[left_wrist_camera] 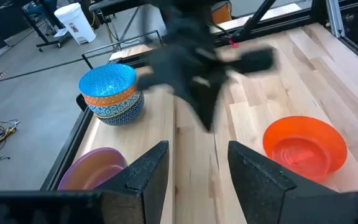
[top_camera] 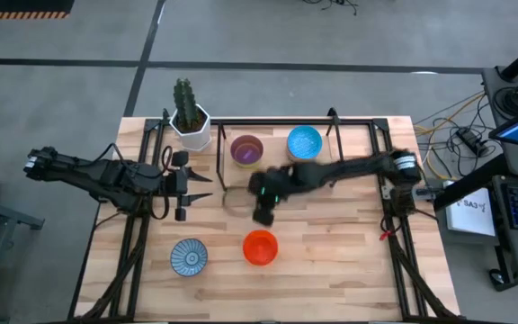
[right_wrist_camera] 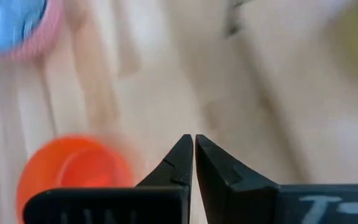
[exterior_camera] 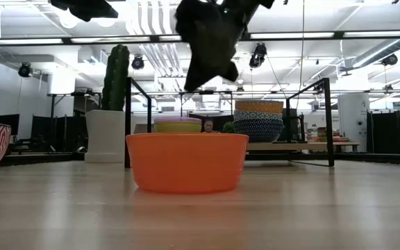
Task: Place and stack bowls onto a shelf
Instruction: Stack the orange bowl on the purple bowl
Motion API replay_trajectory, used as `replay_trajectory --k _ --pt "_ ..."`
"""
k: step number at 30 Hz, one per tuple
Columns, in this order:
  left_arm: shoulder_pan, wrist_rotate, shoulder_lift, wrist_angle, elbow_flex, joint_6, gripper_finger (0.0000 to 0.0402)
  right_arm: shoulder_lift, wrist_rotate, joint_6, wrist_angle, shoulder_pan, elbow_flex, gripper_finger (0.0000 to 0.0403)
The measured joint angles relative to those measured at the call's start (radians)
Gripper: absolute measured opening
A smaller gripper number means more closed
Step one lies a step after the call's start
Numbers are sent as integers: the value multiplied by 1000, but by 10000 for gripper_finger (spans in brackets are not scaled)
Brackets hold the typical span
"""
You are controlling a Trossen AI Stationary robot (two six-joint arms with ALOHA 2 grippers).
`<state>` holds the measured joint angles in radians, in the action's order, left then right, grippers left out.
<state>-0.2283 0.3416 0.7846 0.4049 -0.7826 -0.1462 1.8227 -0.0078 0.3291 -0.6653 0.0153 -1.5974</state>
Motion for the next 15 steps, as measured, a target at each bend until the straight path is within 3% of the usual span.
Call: replay_trajectory --k 4,9,15 --pt "0 0 2 2 0 -3 149 -50 -20 -55 1 -65 0 9" --pt "0 0 2 9 0 -10 149 -41 -55 -134 37 -54 0 13" --pt "0 0 2 15 0 -10 149 9 -106 -148 54 27 0 75"
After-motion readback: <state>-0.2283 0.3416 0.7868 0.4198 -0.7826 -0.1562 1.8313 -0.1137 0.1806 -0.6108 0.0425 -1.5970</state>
